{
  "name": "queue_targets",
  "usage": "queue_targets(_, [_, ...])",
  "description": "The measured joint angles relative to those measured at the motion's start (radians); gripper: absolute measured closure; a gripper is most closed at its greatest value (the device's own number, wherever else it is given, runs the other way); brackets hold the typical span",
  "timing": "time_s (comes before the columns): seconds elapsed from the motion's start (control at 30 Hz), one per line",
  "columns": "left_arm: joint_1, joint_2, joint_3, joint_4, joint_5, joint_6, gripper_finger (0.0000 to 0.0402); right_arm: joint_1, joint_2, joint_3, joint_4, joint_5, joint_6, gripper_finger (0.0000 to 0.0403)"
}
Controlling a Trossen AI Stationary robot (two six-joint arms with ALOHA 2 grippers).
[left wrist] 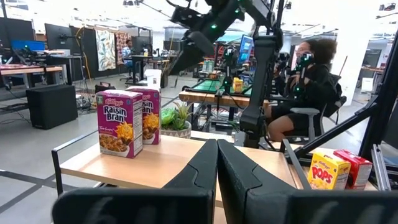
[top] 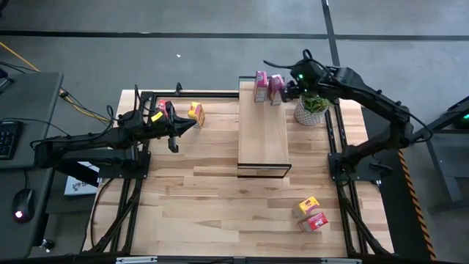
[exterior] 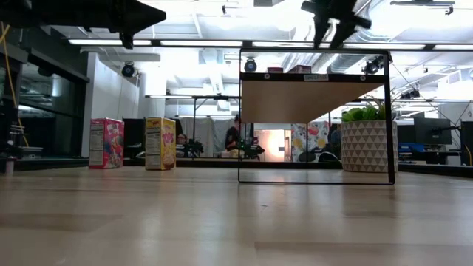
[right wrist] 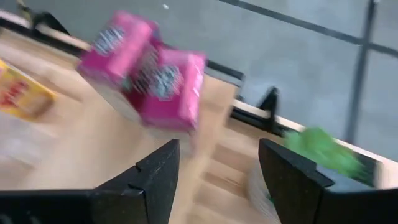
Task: Stack cereal on shelf
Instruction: Put the purple cereal box on the shelf aligned with the purple cereal box
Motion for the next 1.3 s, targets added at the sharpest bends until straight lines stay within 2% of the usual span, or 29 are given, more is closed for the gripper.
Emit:
queue_targets(0.1, [0.0, 0.0, 0.0, -0.004, 0.0, 0.0, 0.0398, 0.022, -0.029, -0.029, -0.067, 0.05, 0.002, 0.0215])
queue_targets(0.23, [0.0, 0.0, 0.0, -0.003, 0.0, -0.001, 0.0398, 0.038, -0.098, -0.19, -0.039, 0.075, 0.025, 0.0271])
queue_targets(0.33, [0.0, 0.0, 0.0, -0.002, 0.0, -0.002, 0.0398, 0.04, -0.169, -0.371, 0.087, 0.073, 0.02, 0.0334])
queue_targets(0.43, [0.0, 0.0, 0.0, 0.008, 0.0, -0.001, 0.0398, 0.04, -0.239, -0.532, 0.319, 0.016, 0.0, 0.039])
queue_targets(0.5, [0.0, 0.0, 0.0, 0.018, -0.003, -0.001, 0.0398, 0.04, -0.273, -0.612, 0.495, 0.003, -0.028, 0.0389])
queue_targets(0.57, [0.0, 0.0, 0.0, 0.027, -0.014, 0.0, 0.0398, 0.041, -0.288, -0.673, 0.632, 0.039, -0.045, 0.0383])
queue_targets(0.73, [0.0, 0.0, 0.0, 0.026, -0.016, 0.015, 0.0398, 0.04, -0.269, -0.763, 0.841, 0.124, -0.057, 0.04])
queue_targets(0.93, [0.0, 0.0, 0.0, 0.022, -0.016, 0.016, 0.0398, 0.039, -0.233, -0.771, 0.861, 0.192, -0.043, 0.0401])
queue_targets(1.3, [0.0, 0.0, 0.0, 0.024, -0.016, 0.018, 0.0398, 0.04, -0.178, -0.771, 0.872, 0.148, 0.004, 0.0402])
